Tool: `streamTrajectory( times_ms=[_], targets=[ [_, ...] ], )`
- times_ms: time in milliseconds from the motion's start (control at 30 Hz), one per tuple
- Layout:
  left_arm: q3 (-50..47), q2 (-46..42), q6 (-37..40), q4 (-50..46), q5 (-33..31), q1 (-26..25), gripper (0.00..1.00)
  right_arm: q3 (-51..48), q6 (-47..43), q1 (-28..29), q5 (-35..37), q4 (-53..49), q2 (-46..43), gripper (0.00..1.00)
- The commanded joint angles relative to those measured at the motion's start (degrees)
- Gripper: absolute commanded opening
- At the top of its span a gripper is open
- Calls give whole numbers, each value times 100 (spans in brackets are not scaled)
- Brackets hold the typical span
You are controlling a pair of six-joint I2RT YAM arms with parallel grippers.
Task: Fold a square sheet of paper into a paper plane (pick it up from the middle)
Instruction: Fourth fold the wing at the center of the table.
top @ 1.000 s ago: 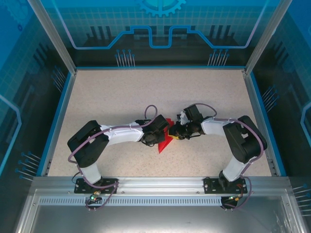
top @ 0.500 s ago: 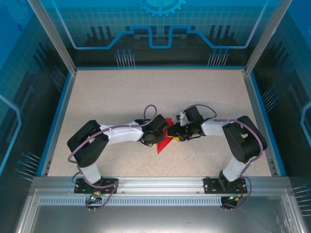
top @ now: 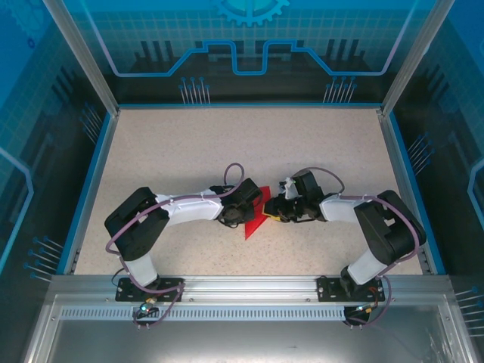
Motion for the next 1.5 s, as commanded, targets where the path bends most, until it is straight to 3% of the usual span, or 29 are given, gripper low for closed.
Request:
streamTrajectory(
  times_ms=[0, 500, 700, 833, 1133, 1467],
  targets=[
    [176, 14, 112, -176, -102, 42, 3, -35, 181, -32, 72, 206, -47, 32],
    [222, -73, 163, -224, -123, 40, 4, 208, -49, -23, -328, 403, 534, 23],
    [190, -282, 184, -291, -181, 76, 6, 232, 59, -24, -252, 528, 553, 9],
    [67, -684, 238, -350, -289, 187, 21, 265, 4, -26, 180, 67, 173, 3],
    [-439, -2105, 517, -120, -252, 654, 69, 910, -215, -42, 1264, -1797, -1035, 1],
    [-896, -2833, 1848, 737, 47, 725, 98, 1712, 511, 233, 1986, -2847, -1005, 1]
  ],
)
